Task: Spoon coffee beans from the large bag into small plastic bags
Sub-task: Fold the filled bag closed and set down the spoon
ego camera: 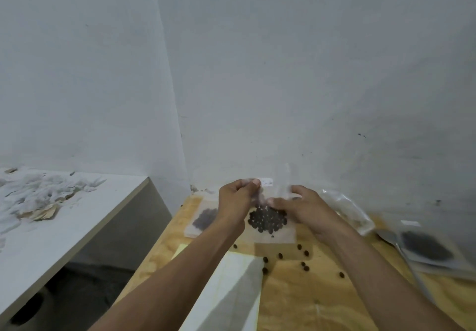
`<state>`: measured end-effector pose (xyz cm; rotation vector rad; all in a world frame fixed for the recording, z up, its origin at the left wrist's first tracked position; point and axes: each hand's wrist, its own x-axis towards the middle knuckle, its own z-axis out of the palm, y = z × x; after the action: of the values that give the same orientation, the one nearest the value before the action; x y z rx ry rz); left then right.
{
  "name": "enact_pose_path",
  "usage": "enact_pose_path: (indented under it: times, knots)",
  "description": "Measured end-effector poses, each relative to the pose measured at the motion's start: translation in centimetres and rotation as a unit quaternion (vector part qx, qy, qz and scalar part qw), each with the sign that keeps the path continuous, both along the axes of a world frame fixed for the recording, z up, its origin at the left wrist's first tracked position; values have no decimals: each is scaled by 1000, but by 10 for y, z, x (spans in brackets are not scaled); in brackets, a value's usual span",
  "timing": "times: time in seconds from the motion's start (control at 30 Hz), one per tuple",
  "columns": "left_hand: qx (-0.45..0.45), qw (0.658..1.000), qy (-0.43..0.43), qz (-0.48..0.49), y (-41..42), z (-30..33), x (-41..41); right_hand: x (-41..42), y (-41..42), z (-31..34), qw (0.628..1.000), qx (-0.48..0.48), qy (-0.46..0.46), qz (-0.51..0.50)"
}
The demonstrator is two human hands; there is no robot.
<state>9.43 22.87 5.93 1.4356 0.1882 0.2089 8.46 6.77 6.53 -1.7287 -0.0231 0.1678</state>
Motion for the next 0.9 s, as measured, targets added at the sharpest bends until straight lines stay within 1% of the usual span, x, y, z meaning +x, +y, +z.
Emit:
enact_pose_path:
  times: [0.03, 0.07, 0.13, 0.2, 0.27, 0.3, 0.37, 0.43, 0.47, 0.53, 0.6, 0.63, 0.7, 0.77, 0.83, 0.9]
  knots:
    - [-6, 1000, 7, -11, -8, 1, 3, -2, -12, -2, 1000, -2, 15, 8]
    - [6, 999, 20, -35, -16, 1, 5, -4, -24, -4, 1000, 7, 22, -6]
    - [69, 991, 56, -97, -36, -4, 9, -5, -52, -8, 997, 18, 11, -76]
    - [110, 978, 78, -160, -61, -12, 12, -4, -83, -9, 991, -3, -1, -136]
    - [88, 976, 61, -189, -91, -18, 13, -4, -110, -10, 984, -15, 1, -179]
    - [80, 978, 52, -188, -106, -19, 13, -6, -124, -12, 980, -14, 0, -199]
    - [83, 978, 39, -190, -136, -21, 14, -12, -146, -13, 970, -44, -27, -238]
    - [125, 971, 17, -206, -175, -21, 14, -21, -178, -14, 951, -111, -72, -280]
    - [170, 962, -4, -214, -191, -22, 13, -25, -191, -15, 940, -140, -83, -300]
    - [248, 936, -58, -242, -221, -26, 10, -32, -217, -19, 923, -182, -89, -326]
    - [300, 909, -104, -269, -244, -34, 8, -35, -236, -25, 913, -203, -85, -343]
    - [324, 896, -110, -284, -253, -41, 9, -36, -245, -29, 908, -214, -80, -350]
    - [373, 862, -95, -329, -268, -50, 11, -37, -258, -38, 902, -242, -60, -351]
    - [465, 806, -83, -357, -278, -56, 11, -39, -264, -46, 900, -274, -32, -337]
    - [552, 747, -89, -361, -282, -57, 8, -41, -266, -57, 898, -308, -8, -315]
    - [595, 709, -85, -370, -285, -61, 8, -41, -267, -67, 898, -320, 6, -303]
